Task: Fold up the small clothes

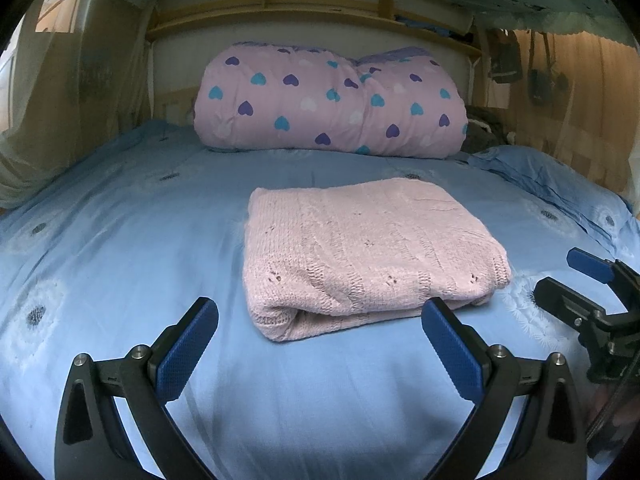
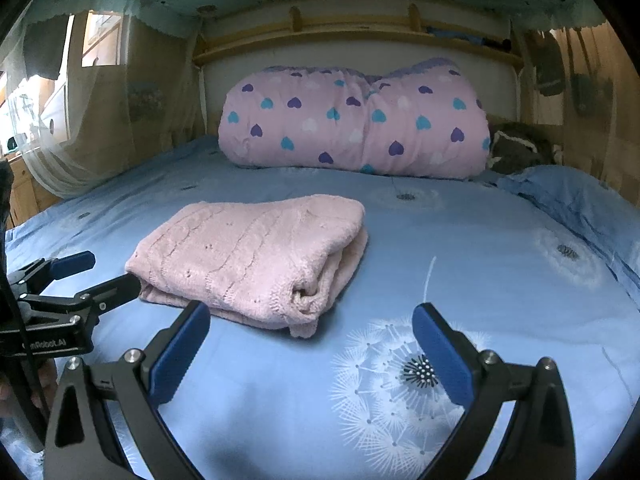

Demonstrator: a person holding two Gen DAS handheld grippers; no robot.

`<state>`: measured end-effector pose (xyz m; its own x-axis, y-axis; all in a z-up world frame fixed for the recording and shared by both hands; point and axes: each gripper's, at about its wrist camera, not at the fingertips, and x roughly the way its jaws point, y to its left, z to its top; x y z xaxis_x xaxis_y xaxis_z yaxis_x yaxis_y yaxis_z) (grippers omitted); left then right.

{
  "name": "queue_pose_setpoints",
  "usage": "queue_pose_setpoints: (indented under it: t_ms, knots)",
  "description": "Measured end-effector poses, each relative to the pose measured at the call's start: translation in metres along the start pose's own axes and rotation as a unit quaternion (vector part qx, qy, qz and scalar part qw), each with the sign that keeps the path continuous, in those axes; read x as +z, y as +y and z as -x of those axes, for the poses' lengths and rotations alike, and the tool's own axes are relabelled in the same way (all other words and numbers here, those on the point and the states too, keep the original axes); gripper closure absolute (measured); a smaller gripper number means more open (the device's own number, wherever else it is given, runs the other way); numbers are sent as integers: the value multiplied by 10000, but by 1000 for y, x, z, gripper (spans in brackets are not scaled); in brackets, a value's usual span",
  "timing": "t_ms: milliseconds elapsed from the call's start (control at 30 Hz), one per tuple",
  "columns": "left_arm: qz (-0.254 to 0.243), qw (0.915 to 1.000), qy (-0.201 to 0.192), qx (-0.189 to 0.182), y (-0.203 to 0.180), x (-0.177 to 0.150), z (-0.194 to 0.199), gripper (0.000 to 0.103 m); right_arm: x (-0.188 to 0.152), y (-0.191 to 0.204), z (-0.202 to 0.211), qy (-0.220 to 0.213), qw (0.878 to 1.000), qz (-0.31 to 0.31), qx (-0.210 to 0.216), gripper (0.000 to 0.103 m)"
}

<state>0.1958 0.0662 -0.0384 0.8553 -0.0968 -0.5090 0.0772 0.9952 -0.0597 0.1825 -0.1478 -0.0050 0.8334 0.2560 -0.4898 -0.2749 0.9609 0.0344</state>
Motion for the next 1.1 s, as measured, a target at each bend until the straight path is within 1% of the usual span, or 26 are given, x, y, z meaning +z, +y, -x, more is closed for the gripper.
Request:
queue_pose_setpoints:
  t_ms: [1100]
  knots:
    - [-5, 10000, 17, 13, 0, -2, 0, 4, -1, -2, -1, 46, 10000, 4, 4, 0]
